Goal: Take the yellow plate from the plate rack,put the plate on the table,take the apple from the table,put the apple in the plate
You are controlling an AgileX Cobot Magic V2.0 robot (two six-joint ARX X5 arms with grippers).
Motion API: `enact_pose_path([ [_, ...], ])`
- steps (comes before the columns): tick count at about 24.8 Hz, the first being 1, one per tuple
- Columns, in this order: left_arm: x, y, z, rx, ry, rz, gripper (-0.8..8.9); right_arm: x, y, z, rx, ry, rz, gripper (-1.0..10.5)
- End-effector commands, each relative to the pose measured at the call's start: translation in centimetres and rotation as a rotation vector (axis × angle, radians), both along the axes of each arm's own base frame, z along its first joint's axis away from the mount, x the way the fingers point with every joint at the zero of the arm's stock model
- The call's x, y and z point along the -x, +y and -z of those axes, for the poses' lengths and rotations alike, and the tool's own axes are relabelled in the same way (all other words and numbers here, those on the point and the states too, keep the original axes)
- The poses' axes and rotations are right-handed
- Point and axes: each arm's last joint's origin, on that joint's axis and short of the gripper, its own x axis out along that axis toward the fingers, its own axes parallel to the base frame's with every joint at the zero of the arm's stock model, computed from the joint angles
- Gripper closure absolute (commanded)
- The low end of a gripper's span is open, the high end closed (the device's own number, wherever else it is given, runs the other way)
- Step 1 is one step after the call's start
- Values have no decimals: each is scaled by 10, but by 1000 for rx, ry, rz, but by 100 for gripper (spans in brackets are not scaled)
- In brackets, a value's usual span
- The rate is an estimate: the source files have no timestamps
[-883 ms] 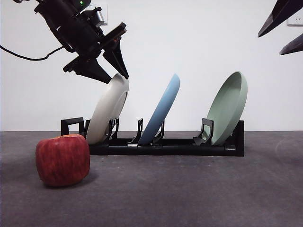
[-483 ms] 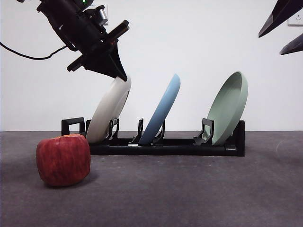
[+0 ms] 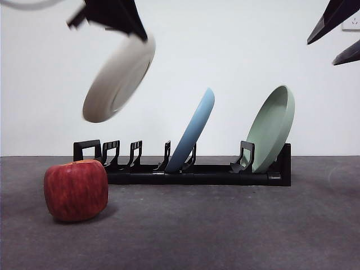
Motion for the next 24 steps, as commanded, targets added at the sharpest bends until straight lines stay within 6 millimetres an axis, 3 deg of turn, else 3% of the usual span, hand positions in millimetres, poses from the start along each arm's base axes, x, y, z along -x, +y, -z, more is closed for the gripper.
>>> enact_pose_path([
  [1,26,-3,-15,-22,-41,79,822,-1,0,-2,6,-19,-3,663],
  [4,65,-14,-27,-88,-72,150,822,-1,0,-6,6,-31,-3,662],
  [6,91,-33,-27,-192,-101,183,822,-2,0,-17,4,-63,-2,663],
  [12,151,-103,1,-382,-173,309,822,3,0,-77,-4,-189,-2,663],
  [16,160,-141,41,-462,-185,361,822,14,-1,-112,-6,-234,-3,663],
  [24,146,-189,122,-568,-128,401,822,28,-1,-143,-1,-282,-10,663],
])
